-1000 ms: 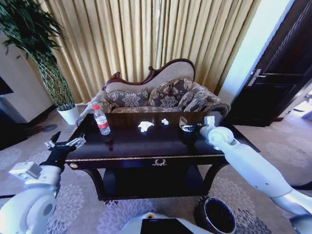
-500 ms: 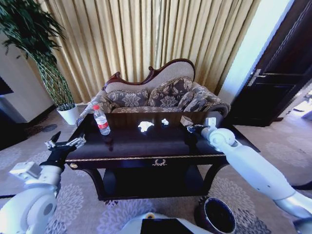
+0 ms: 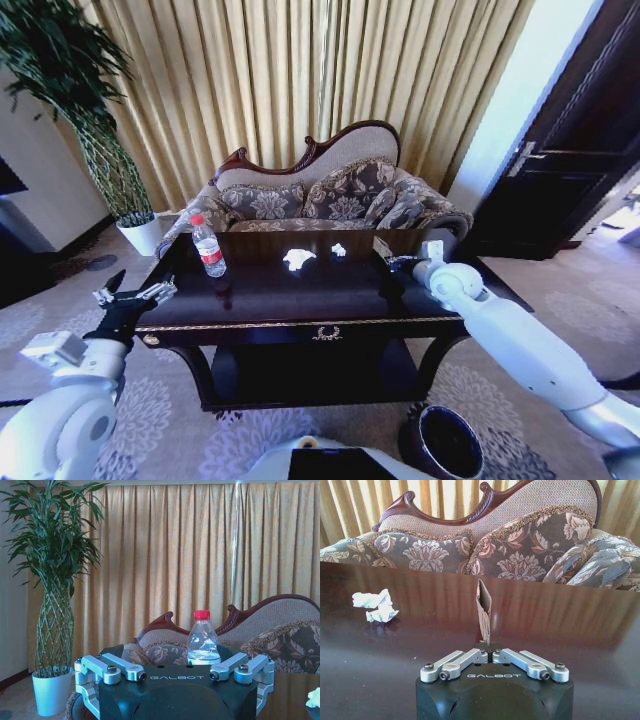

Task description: Move to the front of the table and place the trash on the table into the trash bin.

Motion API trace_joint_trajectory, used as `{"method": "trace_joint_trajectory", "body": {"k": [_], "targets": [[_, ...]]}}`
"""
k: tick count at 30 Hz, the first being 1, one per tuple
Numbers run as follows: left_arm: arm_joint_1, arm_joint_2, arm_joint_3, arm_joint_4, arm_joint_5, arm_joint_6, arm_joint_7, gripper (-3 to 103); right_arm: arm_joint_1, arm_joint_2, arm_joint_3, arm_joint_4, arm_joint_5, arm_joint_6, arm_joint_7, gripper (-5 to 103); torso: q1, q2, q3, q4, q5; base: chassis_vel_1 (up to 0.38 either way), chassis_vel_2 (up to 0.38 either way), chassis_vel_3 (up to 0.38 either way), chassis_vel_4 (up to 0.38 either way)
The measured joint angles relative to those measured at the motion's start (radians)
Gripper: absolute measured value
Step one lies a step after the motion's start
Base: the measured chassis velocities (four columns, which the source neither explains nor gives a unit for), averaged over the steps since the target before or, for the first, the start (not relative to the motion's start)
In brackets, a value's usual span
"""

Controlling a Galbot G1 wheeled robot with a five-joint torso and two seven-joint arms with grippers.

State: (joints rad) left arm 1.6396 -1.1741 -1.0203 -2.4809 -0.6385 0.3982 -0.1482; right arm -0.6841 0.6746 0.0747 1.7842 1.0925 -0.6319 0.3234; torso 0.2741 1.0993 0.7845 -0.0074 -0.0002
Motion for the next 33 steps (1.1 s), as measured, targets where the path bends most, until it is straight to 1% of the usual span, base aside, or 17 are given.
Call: {"method": "trace_joint_trajectory", "body": {"k": [4,6,7,8,10,11,12,15,16,18,19,21,22,23,26,28,33], "targets": [[-0.001,0.0,0.0,0.001,0.0,0.0,0.0,100,-0.003,-0.002,0.006,0.005,0.0,0.002,0.0,0,0.0,0.0,0.0,0.0001,0.0,0.0,0.0,0.0,0.0],[-0.001,-0.001,0.001,0.003,0.0,0.0,0.0,100,-0.014,-0.005,0.017,0.011,-0.001,0.017,-0.001,0,0.0,0.0,0.0,0.0001,0.0,0.0,0.0,0.0,0.0],[-0.003,-0.001,0.001,0.006,0.0,0.0,0.0,100,-0.038,-0.01,0.046,0.02,-0.016,0.051,-0.026,0,0.0,0.0,0.0,0.0002,0.0001,0.0,0.0,0.0,0.0],[-0.003,-0.001,0.001,0.006,0.0,0.0,0.0,100,-0.038,-0.01,0.046,0.02,-0.016,0.051,-0.026,0,0.0,0.0,0.0,0.0002,0.0001,0.0,0.0,0.0,0.0],[-0.005,-0.002,0.0,0.011,-0.001,0.0,0.001,100,-0.082,-0.022,0.09,0.032,-0.073,0.114,-0.075,0,0.0,0.0,0.0,0.0001,0.0,0.0,0.0,0.0,0.0],[-0.005,-0.002,-0.002,0.012,-0.001,0.0,0.002,100,-0.117,-0.031,0.125,0.043,-0.107,0.165,-0.097,0,0.0,0.0,0.0,0.0,0.0002,0.0,0.0,0.0,0.0],[-0.005,-0.002,-0.002,0.012,-0.001,0.0,0.002,100,-0.117,-0.031,0.125,0.043,-0.107,0.165,-0.097,0,0.0,0.0,0.0,0.0,0.0002,0.0,0.0,0.0,0.0],[-0.01,-0.001,-0.006,0.017,-0.004,0.0,0.005,100,-0.227,-0.043,0.243,0.096,-0.127,0.297,-0.138,0,0.0,0.0,0.0,0.0,0.0002,0.0,0.0,0.0,0.0],[-0.01,-0.001,-0.006,0.017,-0.004,0.0,0.005,100,-0.227,-0.043,0.243,0.096,-0.127,0.297,-0.138,0,0.0,0.0,0.0,0.0,0.0002,0.0,0.0,0.0,0.0],[-0.021,-0.001,-0.003,0.023,-0.005,-0.001,0.006,100,-0.321,-0.043,0.347,0.143,-0.124,0.363,-0.146,0,0.0,0.0,0.0,0.0001,-0.0001,0.0,0.0,0.0,0.0],[-0.021,-0.001,-0.003,0.023,-0.005,-0.001,0.006,100,-0.321,-0.043,0.347,0.143,-0.124,0.363,-0.146,0,0.0,0.0,0.0,0.0001,-0.0001,0.0,0.0,0.0,0.0],[-0.03,0.0,-0.001,0.03,-0.006,-0.001,0.006,100,-0.394,-0.039,0.415,0.168,-0.136,0.396,-0.145,0,0.0,0.0,0.0,-0.0003,0.0,0.0,0.0,0.0,0.0],[-0.034,0.001,0.0,0.037,-0.007,-0.001,0.006,100,-0.439,-0.031,0.453,0.175,-0.152,0.421,-0.126,0,0.0,0.0,0.0,-0.0003,-0.0001,0.0,0.0,0.0,0.0],[-0.034,0.001,0.0,0.037,-0.007,-0.001,0.006,100,-0.439,-0.031,0.453,0.175,-0.152,0.421,-0.126,0,0.0,0.0,0.0,-0.0003,-0.0001,0.0,0.0,0.0,0.0],[-0.039,0.005,-0.002,0.048,-0.008,-0.005,0.011,100,-0.502,-0.002,0.526,0.185,-0.16,0.453,-0.094,0,0.0,0.0,0.0,-0.0001,0.0002,0.0,0.0,0.0,0.0],[-0.039,0.006,-0.002,0.049,-0.009,-0.008,0.014,100,-0.51,0.003,0.536,0.188,-0.162,0.457,-0.092,0,0.0,0.0,0.0,-0.0001,0.0001,0.0,0.0,0.0,0.0],[-0.037,0.011,-0.009,0.054,-0.011,-0.027,0.028,100,-0.574,0.052,0.592,0.231,-0.216,0.472,-0.07,0,0.0,0.0,0.0,0.0003,0.0,0.0,0.0,0.0,0.0]]}}
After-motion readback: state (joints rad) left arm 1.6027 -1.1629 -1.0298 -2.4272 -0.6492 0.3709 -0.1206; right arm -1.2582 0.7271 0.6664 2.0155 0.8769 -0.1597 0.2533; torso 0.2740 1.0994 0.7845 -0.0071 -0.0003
